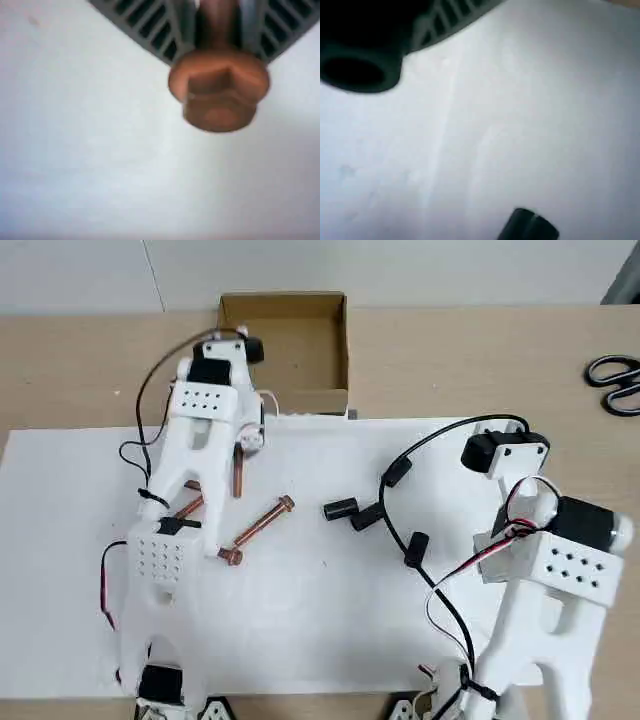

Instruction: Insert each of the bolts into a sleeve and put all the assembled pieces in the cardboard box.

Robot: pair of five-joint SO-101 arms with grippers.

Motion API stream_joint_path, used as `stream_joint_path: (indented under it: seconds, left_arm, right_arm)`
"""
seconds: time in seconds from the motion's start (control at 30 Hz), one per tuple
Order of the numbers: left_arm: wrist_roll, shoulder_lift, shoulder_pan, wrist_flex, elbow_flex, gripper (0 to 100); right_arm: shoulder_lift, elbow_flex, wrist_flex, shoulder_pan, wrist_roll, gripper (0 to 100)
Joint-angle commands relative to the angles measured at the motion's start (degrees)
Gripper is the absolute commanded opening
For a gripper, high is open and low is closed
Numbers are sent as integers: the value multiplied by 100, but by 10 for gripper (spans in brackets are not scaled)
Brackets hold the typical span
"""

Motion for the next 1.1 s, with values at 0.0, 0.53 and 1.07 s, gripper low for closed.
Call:
stream_joint_path:
  seconds: [0.0,0.53,1.07]
  left_arm:
    - [-35,-835,167,193,-567,5]
    - [-466,-4844,985,185,2229,5]
    - [299,-8879,624,-1134,5903,6]
  right_arm:
    - [-207,-308,435,-13,0,5]
    - [-1288,-932,716,-1578,-1574,3]
    - [-2141,-97,-207,-2686,-1618,3]
